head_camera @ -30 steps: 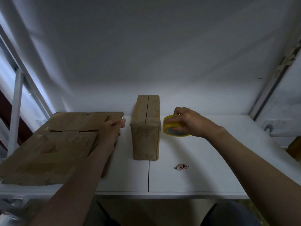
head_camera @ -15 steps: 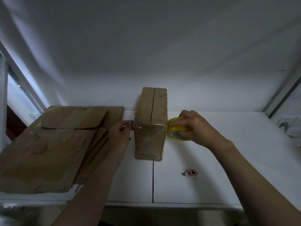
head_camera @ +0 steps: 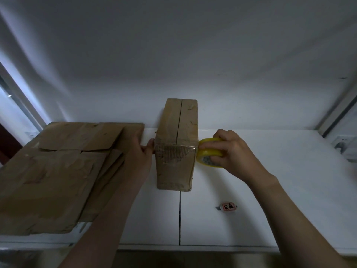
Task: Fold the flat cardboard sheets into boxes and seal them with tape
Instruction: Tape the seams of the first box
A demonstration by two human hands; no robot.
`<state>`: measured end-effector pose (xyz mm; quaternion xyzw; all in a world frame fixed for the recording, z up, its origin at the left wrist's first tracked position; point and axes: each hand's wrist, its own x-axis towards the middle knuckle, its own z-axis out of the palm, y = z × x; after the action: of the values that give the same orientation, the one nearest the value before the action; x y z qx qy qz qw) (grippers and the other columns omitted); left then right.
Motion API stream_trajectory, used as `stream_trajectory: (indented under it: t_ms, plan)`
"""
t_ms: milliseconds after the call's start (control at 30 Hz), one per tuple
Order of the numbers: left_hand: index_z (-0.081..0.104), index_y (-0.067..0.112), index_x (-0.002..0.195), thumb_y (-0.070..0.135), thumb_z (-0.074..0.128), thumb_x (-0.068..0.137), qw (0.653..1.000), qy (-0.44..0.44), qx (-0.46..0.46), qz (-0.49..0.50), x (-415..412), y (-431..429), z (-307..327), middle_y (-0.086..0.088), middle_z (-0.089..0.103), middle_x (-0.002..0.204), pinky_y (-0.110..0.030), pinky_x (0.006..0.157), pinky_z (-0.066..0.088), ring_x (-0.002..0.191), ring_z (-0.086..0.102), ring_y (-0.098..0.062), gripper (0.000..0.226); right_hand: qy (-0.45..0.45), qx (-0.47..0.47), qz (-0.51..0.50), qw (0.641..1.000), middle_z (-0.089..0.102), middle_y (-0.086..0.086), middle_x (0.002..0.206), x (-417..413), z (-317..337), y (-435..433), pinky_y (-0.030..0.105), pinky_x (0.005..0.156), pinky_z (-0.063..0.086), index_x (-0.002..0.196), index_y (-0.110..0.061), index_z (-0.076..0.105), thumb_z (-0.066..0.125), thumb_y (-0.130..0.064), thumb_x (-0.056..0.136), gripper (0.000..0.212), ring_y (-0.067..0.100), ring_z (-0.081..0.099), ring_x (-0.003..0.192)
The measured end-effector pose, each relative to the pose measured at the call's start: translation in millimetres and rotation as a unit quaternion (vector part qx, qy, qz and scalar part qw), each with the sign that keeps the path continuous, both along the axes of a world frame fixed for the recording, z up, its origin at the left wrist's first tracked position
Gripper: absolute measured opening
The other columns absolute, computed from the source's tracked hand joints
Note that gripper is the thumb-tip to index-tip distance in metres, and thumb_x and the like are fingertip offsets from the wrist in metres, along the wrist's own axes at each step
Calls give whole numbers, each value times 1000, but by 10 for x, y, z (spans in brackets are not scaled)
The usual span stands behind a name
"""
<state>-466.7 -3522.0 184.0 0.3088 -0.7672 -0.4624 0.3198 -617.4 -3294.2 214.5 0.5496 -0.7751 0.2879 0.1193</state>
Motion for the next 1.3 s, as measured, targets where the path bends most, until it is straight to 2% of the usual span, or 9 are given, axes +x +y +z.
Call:
stream_trajectory:
  t_ms: [133,200,333,433,533,667,967,1133,1300]
  plan:
    - [23,25,157,60,53,92,998,-51,33,-6,-24,-75,-57,-6,48,146,-45,108,42,120,55,-17,79,-12,-6,2,1000,55,1,94,-28,-8,45,34,72,43,111,-31,77,76,-23,74,38,27,49,82]
    - [37,18,149,44,55,100,999,-1,2,37,-40,13,-17,-6,51,138,-43,105,47,116,55,-18,59,-20,0,5,1000,55,1,95,-31,-5,56,34,73,43,113,-32,77,82,-17,74,42,27,49,84]
    - [61,9,131,24,40,107,947,132,-293,21,-26,375,285,-6,64,128,-31,108,41,121,56,-18,35,-11,15,10,1000,54,1,96,-21,16,3,34,74,43,115,-35,75,85,-11,75,48,27,47,86]
    - [62,10,134,34,35,106,890,10,-438,-124,-105,677,198,-4,64,136,-45,119,29,135,50,-19,46,-7,8,9,1000,52,0,93,-4,13,-41,33,72,41,114,-37,75,78,-17,78,42,28,46,84]
    - [53,13,145,46,26,104,865,-108,-476,-119,-163,863,85,1,53,150,-45,121,25,145,40,-15,59,-24,-11,12,1000,50,-3,89,-3,-19,-27,30,72,38,113,-40,75,68,-37,80,33,25,46,83]
    - [52,17,146,58,16,101,872,-166,-453,-82,-187,837,185,2,51,151,-48,120,23,144,40,-14,71,-38,-25,9,999,53,-3,89,-1,-33,-4,22,73,37,108,-37,77,56,-48,85,33,23,48,84]
    - [12,9,161,80,-20,80,894,-262,-362,-46,-155,469,290,-6,3,169,-42,122,-1,155,-8,-16,113,-50,-16,24,998,54,-1,94,-16,-52,-49,33,74,43,115,-38,75,81,-16,77,45,23,49,88]
    - [16,12,160,58,22,102,983,-108,-140,-45,-174,353,307,-6,16,168,-41,124,14,155,10,-21,74,-43,-26,22,999,55,-3,96,-63,-90,-51,32,76,44,116,-38,74,75,-20,77,43,24,51,88]
    - [23,26,160,57,28,104,993,-64,73,-69,-135,182,260,2,26,165,-40,121,19,151,25,-18,65,-102,-46,23,993,53,-5,96,-62,-123,-73,27,74,43,113,-39,75,78,-12,75,47,20,54,89]
